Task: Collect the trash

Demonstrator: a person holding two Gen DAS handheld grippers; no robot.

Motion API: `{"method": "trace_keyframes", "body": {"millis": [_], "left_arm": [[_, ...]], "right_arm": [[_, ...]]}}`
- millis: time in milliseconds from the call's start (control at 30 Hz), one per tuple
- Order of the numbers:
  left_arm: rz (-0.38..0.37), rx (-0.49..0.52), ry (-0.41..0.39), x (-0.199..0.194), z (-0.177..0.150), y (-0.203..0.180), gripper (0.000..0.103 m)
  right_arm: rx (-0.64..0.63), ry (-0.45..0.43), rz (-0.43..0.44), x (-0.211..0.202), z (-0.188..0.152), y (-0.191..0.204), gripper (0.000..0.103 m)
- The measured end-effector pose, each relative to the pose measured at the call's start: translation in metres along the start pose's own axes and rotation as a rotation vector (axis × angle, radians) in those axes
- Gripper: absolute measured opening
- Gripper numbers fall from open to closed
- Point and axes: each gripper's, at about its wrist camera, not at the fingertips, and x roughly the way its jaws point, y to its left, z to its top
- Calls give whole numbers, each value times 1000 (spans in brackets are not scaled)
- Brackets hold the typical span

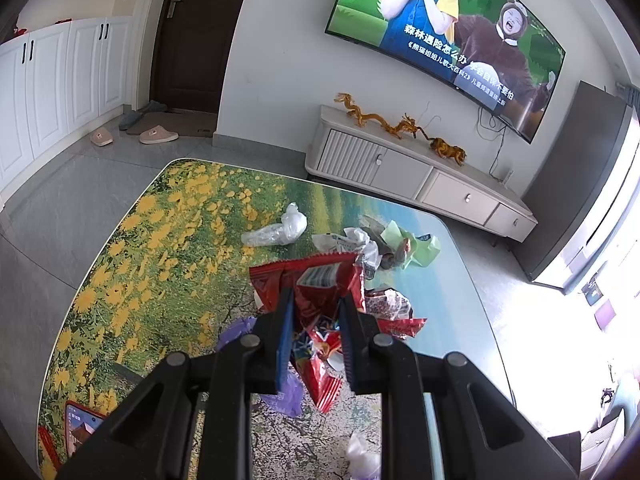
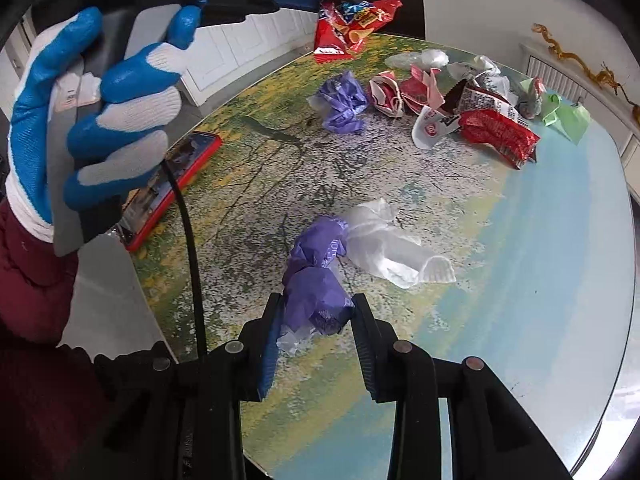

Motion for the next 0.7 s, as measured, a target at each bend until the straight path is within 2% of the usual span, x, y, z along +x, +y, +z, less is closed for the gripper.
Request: {"method": "trace_keyframes", "body": {"millis": [67, 233, 467, 700], "left_arm": [[0, -3, 0, 0, 0, 0, 20], [-1, -7, 1, 0, -1, 0, 20], [-2, -22, 6, 2, -1, 6, 20], [3, -32, 10, 4, 0, 12, 20]], "right_arm": [[2, 3, 8, -1, -1, -2, 34], [-53, -6, 63, -2, -3, 10, 50], [-39, -19, 83, -3, 2, 9, 52], [-107, 6, 146, 13, 4, 34, 52]]}}
